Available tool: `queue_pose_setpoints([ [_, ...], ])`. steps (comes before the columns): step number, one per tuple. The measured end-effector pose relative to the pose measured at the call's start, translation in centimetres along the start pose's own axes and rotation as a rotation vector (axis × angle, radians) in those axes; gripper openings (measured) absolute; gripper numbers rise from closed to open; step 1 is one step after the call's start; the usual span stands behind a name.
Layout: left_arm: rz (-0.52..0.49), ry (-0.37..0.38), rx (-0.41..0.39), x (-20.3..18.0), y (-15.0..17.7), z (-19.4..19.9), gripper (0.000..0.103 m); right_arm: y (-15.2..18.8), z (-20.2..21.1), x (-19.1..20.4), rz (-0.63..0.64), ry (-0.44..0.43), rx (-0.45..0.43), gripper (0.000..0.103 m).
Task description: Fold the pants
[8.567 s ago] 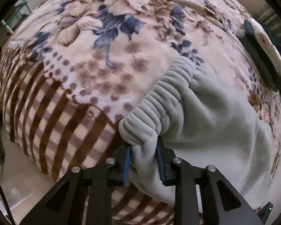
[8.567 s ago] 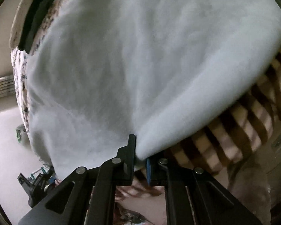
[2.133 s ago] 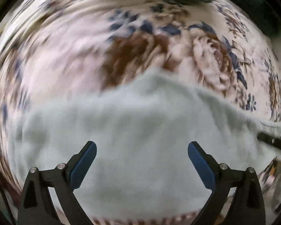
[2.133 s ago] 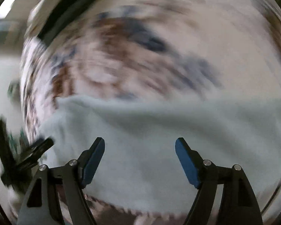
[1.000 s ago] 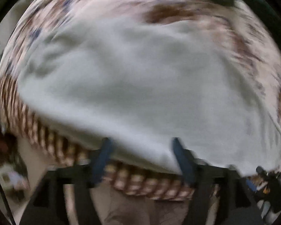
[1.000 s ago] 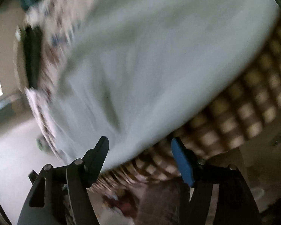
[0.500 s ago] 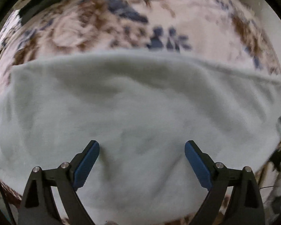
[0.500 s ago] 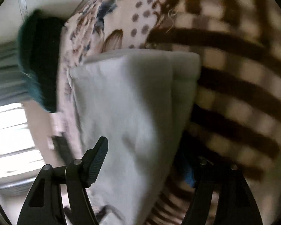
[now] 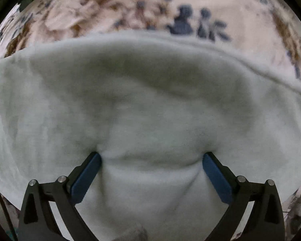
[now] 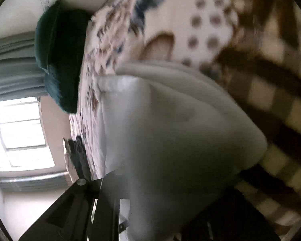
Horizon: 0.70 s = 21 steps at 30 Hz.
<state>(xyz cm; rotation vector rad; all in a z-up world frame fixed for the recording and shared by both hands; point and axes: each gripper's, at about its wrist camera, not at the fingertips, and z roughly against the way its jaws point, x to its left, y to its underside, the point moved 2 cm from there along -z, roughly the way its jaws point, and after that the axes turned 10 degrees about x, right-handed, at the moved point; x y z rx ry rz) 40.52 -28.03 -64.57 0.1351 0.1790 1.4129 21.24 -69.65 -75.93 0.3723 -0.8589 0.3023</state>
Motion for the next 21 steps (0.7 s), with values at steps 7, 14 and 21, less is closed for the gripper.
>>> queue_pose_setpoints([
  [7, 0.018, -0.101, -0.075, 2.6, 0.0, 3.8, 0.103, 2.9, 0.3, 7.2, 0.147, 0.185, -0.051, 0.019],
  [14, 0.115, -0.071, -0.139, 11.4, 1.2, 8.5, 0.103, 12.4, -1.4, 21.1, 0.509, 0.448, -0.144, 0.019],
  [21, 0.26, -0.057, -0.165, 24.5, 7.8, 11.1, 0.103, 29.0, -9.2, 28.5, 0.88, 0.61, -0.111, 0.019],
])
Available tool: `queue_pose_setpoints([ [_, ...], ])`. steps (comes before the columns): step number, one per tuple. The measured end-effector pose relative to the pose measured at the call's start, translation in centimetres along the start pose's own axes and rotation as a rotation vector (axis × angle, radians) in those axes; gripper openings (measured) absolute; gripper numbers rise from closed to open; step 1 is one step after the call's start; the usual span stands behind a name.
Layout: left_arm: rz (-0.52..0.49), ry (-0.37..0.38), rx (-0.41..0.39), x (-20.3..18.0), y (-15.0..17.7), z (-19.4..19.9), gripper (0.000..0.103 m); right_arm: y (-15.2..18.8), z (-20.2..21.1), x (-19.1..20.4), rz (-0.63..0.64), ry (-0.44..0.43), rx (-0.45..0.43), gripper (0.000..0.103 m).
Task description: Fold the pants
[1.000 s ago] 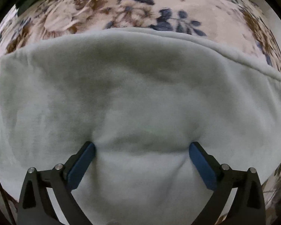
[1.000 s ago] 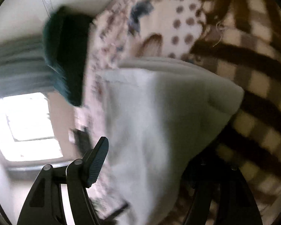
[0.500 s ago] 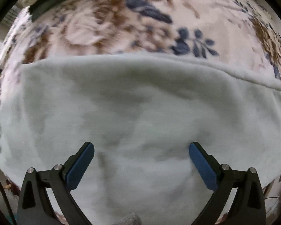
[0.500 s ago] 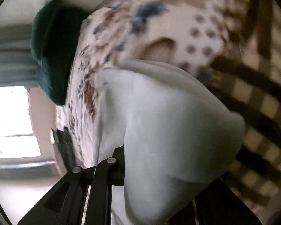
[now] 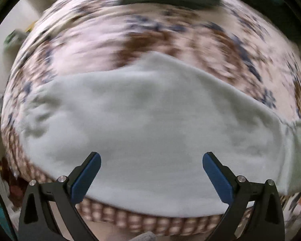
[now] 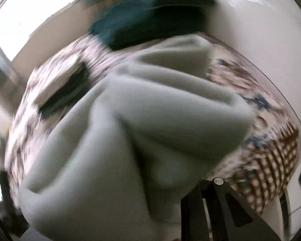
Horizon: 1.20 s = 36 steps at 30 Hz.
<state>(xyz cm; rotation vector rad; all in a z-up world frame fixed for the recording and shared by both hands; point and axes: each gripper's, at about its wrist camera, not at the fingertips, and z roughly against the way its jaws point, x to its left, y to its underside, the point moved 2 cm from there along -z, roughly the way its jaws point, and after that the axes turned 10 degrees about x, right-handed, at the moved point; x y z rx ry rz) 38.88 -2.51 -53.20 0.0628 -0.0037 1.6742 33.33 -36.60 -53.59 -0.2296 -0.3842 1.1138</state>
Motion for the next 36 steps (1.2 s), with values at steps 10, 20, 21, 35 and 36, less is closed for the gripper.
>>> queue_pose_setpoints([
  [10, 0.189, -0.039, -0.001, 15.9, 1.6, -1.0, 0.103, 13.3, -11.0, 23.1, 0.498, 0.103, 0.189, 0.019],
  [20, 0.092, 0.26, 0.05, 11.7, -1.2, -2.3, 0.103, 15.1, -8.1, 19.8, 0.399, -0.361, 0.496, 0.077],
  [21, 0.074, 0.293, 0.072, 10.7, -1.5, -2.6, 0.103, 14.7, -7.1, 18.3, 0.335, -0.426, 0.509, 0.077],
  [35, -0.231, 0.218, 0.157, -1.2, 0.5, -6.1, 0.019, 11.6, -9.5, -4.9, -0.302, -0.243, 0.549, 0.078],
  [36, -0.217, 0.205, 0.144, -0.6, 0.8, -5.6, 0.019, 11.8, -10.2, -5.3, -0.31, -0.249, 0.561, 0.078],
])
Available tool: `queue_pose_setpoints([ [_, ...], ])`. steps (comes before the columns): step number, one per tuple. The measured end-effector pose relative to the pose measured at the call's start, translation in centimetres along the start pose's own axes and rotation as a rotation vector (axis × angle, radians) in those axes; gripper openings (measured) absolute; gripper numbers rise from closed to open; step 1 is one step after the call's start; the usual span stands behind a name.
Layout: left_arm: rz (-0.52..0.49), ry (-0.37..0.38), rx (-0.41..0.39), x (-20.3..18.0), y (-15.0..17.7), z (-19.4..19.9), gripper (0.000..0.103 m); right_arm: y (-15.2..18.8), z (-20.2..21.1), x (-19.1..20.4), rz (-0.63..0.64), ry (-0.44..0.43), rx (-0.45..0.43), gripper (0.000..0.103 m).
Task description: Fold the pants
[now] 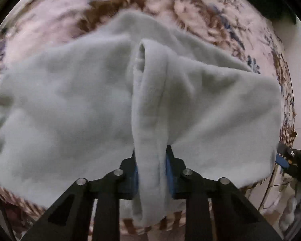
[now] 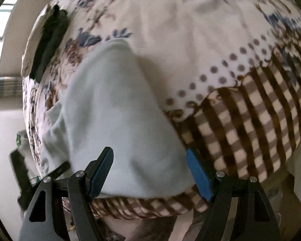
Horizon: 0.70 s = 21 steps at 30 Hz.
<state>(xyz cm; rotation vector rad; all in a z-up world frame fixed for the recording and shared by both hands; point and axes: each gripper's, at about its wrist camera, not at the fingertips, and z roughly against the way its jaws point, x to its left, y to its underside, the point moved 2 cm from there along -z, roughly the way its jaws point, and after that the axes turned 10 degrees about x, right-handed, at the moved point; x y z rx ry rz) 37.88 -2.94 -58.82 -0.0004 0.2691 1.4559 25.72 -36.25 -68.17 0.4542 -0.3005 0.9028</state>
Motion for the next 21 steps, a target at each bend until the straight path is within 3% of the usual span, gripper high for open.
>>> queue_pose_setpoints([
  [4, 0.127, 0.033, 0.071, 3.2, 0.6, -2.2, 0.019, -0.8, -2.1, -0.5, 0.011, -0.013, 0.061, 0.078],
  [9, 0.081, 0.025, 0.059, 2.2, 0.8, -0.9, 0.019, -1.4, -4.2, 0.1, 0.025, 0.0, 0.105, 0.078],
  [12, 0.109, 0.042, 0.057, 2.6, 0.5, 0.1, 0.022, -1.9, -4.4, 1.2, 0.031, 0.009, 0.098, 0.078],
  [15, 0.148, 0.084, -0.005, 3.4, -0.7, 1.7, 0.024, -2.2, -3.0, 2.2, 0.046, 0.003, 0.066, 0.078],
  [18, 0.191, 0.134, -0.054, 4.4, -2.5, 1.9, 0.04, -2.9, -2.6, 3.2, 0.062, 0.004, 0.059, 0.078],
  [21, 0.262, 0.162, -0.075, 5.3, -4.9, 0.5, 0.042, -3.8, -3.3, 4.1, 0.08, 0.029, 0.067, 0.078],
])
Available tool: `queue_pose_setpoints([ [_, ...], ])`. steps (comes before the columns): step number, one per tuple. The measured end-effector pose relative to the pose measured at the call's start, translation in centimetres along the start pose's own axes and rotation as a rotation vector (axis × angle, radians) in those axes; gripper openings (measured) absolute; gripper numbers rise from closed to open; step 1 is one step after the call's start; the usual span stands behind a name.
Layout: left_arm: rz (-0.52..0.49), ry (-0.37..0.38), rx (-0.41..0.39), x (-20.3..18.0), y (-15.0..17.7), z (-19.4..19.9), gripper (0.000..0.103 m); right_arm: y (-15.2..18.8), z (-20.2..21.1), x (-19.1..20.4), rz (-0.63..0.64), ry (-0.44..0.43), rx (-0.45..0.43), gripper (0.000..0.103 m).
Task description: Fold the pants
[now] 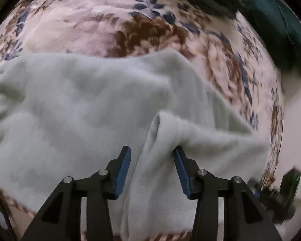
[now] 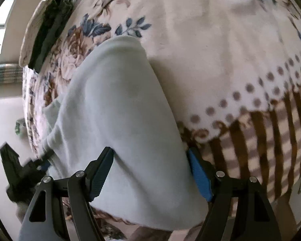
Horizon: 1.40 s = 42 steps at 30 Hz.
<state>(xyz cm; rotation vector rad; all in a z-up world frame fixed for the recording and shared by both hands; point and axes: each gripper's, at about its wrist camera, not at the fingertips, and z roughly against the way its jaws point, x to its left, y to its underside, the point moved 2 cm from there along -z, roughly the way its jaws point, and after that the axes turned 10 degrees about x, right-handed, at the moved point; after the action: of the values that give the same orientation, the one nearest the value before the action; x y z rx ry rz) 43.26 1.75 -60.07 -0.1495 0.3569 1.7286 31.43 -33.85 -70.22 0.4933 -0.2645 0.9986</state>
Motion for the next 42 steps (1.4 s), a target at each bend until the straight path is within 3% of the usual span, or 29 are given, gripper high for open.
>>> queue_pose_setpoints([
  [3, 0.084, 0.032, 0.025, 2.2, -1.1, -2.1, 0.04, -0.7, -0.8, 0.4, 0.009, 0.022, 0.012, 0.078],
  [6, 0.037, 0.035, 0.014, 1.8, -0.6, -1.2, 0.042, -1.0, -1.0, 1.4, 0.024, 0.069, 0.022, 0.078],
  [8, 0.013, 0.0, -0.008, 1.6, 0.8, 0.9, 0.042, -0.7, -0.1, 2.9, 0.063, 0.146, -0.005, 0.078],
  [11, 0.046, 0.005, -0.129, 3.9, 3.9, 5.4, 0.045, 0.1, 1.1, 6.1, 0.15, 0.311, -0.059, 0.078],
  [12, 0.064, -0.006, -0.165, 4.7, 4.6, 6.4, 0.049, 0.6, 1.4, 7.2, 0.173, 0.349, -0.075, 0.078],
  [14, 0.145, -0.033, -0.214, 8.5, 6.5, 8.5, 0.099, 1.2, 1.4, 9.5, 0.202, 0.382, -0.085, 0.078],
  [17, 0.346, -0.051, -0.24, 15.9, 8.8, 9.6, 0.103, 1.6, -0.1, 13.3, 0.263, 0.381, -0.076, 0.078],
  [19, 0.56, 0.025, -0.274, 21.9, 10.7, 9.3, 0.102, 1.7, -1.6, 15.1, 0.297, 0.388, -0.058, 0.078],
  [22, 0.833, 0.207, -0.325, 28.0, 12.9, 7.5, 0.101, 1.4, -3.8, 17.4, 0.316, 0.373, -0.028, 0.078],
  [24, 0.952, 0.352, -0.35, 30.8, 13.4, 5.7, 0.101, 1.0, -5.1, 18.6, 0.328, 0.375, -0.013, 0.078],
  [27, 0.962, 0.509, -0.391, 31.8, 11.5, 3.9, 0.101, 0.8, -6.6, 19.9, 0.345, 0.392, 0.005, 0.078],
  [29, 0.909, 0.502, -0.42, 30.9, 9.9, 4.1, 0.101, 0.8, -7.3, 20.4, 0.355, 0.401, 0.016, 0.078],
  [32, 0.831, 0.416, -0.417, 30.0, 8.1, 3.4, 0.101, 0.6, -8.2, 20.6, 0.356, 0.407, 0.032, 0.078],
  [33, 0.833, 0.415, -0.424, 30.2, 7.9, 3.0, 0.1, 0.6, -8.4, 20.6, 0.355, 0.407, 0.04, 0.078],
  [34, 0.842, 0.416, -0.437, 30.5, 8.0, 2.8, 0.091, 0.5, -8.6, 20.6, 0.354, 0.405, 0.044, 0.078],
  [37, 0.802, 0.388, -0.478, 29.8, 8.7, 4.2, 0.049, 0.4, -8.4, 20.5, 0.353, 0.394, 0.042, 0.078],
  [38, 0.776, 0.364, -0.495, 29.1, 9.0, 5.2, 0.041, 0.4, -8.2, 20.3, 0.354, 0.39, 0.039, 0.078],
  [42, 0.675, 0.293, -0.568, 25.2, 10.3, 9.3, 0.033, 0.6, -7.2, 19.1, 0.352, 0.373, 0.039, 0.078],
])
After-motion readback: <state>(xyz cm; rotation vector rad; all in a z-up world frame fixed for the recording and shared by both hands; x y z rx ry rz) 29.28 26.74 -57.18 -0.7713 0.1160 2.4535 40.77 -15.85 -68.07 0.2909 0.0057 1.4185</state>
